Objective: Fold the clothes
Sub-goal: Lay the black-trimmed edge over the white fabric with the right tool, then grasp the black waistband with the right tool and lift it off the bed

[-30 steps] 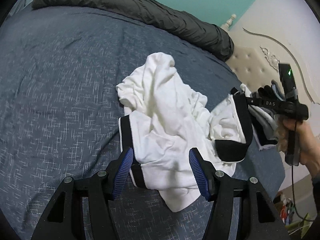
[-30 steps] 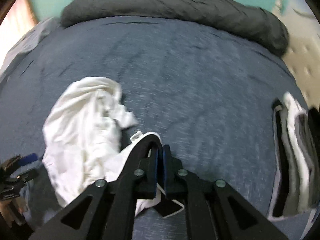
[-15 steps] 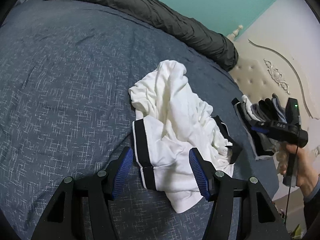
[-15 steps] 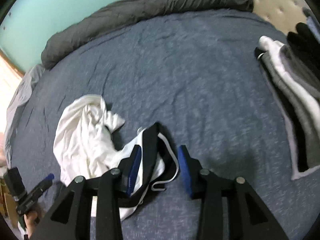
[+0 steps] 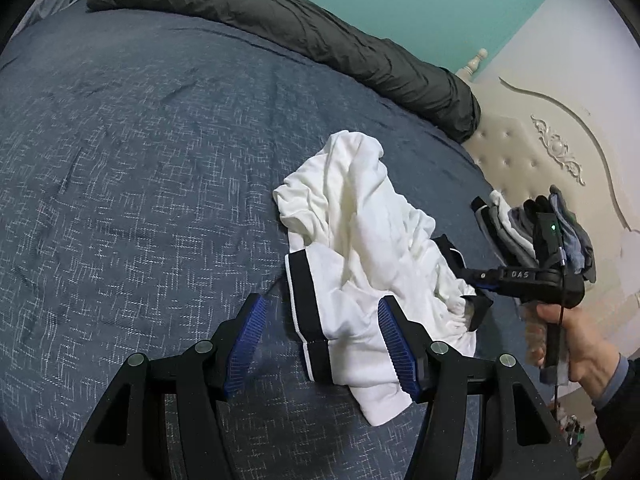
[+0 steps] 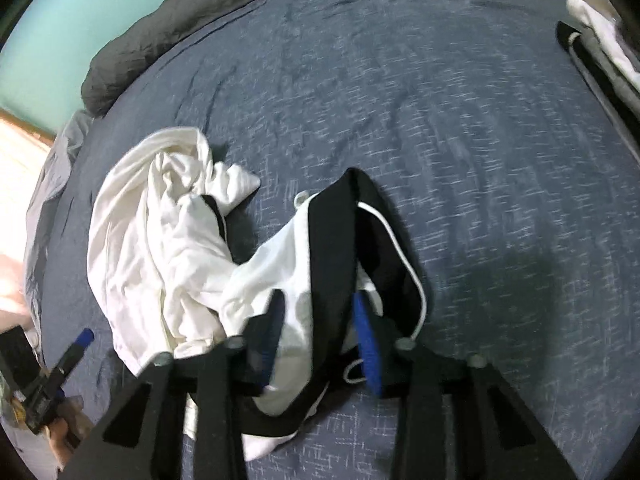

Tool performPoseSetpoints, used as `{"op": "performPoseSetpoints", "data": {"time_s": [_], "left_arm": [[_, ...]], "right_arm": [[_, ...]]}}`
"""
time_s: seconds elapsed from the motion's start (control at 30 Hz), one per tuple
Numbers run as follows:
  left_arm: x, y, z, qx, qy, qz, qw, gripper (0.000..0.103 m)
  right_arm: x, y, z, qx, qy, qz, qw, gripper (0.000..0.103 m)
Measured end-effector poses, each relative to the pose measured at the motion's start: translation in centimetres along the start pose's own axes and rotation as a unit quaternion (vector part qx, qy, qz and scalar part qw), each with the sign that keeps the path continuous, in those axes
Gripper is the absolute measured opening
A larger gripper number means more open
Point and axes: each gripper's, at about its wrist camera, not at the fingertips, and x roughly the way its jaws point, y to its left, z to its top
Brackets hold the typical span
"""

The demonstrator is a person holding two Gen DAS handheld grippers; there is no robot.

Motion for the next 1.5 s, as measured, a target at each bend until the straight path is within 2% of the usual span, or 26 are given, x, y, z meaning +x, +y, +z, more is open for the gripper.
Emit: {"op": "performPoseSetpoints", "data": {"time_s": [0.1,0.27,0.43,0.63,0.77,0.87,1.07,1.13,1.23,1.27,1.3,1.37,1.43,1.5], "left_arm": [[0.0,0.0,0.0,-0.001,0.001,-0.002,1.0000,0.063],[-0.6,-0.2,0.0,-0.002,-0.004,-0.006,1.0000,0.063],[-2.0,-0.5,0.2,-0.006,-0.015,-0.005,0.9999,0.063],[-4.6,-1.3,-0.4,0.001,-0.033,0.000,0.9995,0.063],[-5.8,-1.1,-0.7,0.001,-0.040,0.008,0.9992,0.063],[-6.3,-0.7,-1.0,-0.003,-0.043,0.012,0.9990,0.063],[-5.9,0.7,-1.1,-0.010,-0.036,0.017,0.9991,0.063],[-5.7,0.9,-1.0,-0.012,-0.034,0.017,0.9992,0.063],[-5.3,1.0,-0.9,-0.012,-0.033,0.016,0.9993,0.063],[-5.2,1.0,-0.9,-0.012,-0.032,0.015,0.9993,0.063],[-5.1,1.0,-0.8,-0.013,-0.031,0.015,0.9993,0.063],[-4.9,1.0,-0.7,-0.013,-0.030,0.014,0.9994,0.063],[-4.6,1.0,-0.6,-0.013,-0.029,0.012,0.9994,0.063],[-4.4,1.0,-0.6,-0.012,-0.027,0.011,0.9995,0.063]], "right_arm": [[-0.7,0.4,-0.1,-0.021,-0.015,-0.011,1.000,0.003],[-4.6,0.7,1.0,-0.041,-0.067,-0.008,0.997,0.003],[-10.1,3.4,2.8,-0.089,-0.116,-0.011,0.989,0.002],[-15.9,7.3,3.9,-0.118,-0.176,0.026,0.977,0.002],[-15.4,9.1,2.9,-0.152,-0.141,0.025,0.978,0.002],[-12.2,8.7,1.2,-0.157,-0.095,0.019,0.983,0.002],[-5.2,5.6,-2.6,-0.135,-0.002,-0.006,0.991,0.002],[-4.1,4.0,-2.9,-0.104,0.022,-0.008,0.994,0.003],[-4.3,2.4,-2.6,-0.064,0.005,-0.003,0.998,0.005],[-4.5,1.9,-2.4,-0.050,-0.001,0.000,0.999,0.014],[-4.9,1.6,-1.9,-0.032,-0.016,0.013,0.999,0.035],[-5.1,1.4,-0.9,-0.015,-0.025,0.031,0.999,0.053],[-4.8,1.4,0.2,-0.003,-0.026,0.045,0.999,0.053],[-3.4,1.5,0.9,-0.008,-0.009,0.029,0.999,0.053]]}}
